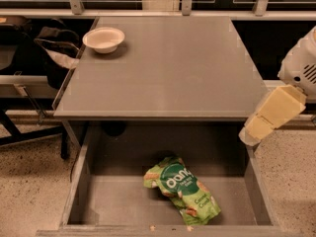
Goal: Pick green rice chip bag from top drawer and place on counter
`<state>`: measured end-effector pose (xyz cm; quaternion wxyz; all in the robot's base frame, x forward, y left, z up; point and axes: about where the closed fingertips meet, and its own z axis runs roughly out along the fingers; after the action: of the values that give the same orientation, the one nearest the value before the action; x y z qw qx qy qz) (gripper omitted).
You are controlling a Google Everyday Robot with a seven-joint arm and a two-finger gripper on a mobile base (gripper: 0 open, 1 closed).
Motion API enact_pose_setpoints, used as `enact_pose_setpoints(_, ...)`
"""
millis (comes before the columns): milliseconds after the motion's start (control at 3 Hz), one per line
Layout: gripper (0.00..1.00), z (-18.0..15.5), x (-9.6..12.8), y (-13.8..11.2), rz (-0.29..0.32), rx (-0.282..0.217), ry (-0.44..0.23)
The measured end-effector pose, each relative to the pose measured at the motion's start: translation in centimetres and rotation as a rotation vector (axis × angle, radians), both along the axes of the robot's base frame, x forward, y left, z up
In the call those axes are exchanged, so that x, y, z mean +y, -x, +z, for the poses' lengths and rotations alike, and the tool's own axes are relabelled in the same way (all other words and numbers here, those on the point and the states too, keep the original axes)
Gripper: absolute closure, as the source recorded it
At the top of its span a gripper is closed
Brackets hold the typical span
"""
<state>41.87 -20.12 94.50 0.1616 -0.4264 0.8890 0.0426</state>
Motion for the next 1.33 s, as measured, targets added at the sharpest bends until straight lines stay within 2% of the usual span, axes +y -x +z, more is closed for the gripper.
enact_pose_setpoints(333,0.00,-0.3,0.4,0.1,0.010,0.003,0.015)
enact_pose_setpoints(667,0.00,-2.1,1.2,0.2,0.037,0.030,0.029)
enact_pose_setpoints(1333,0.00,-7.5,3.4,0.3,0.009,0.102,-0.010)
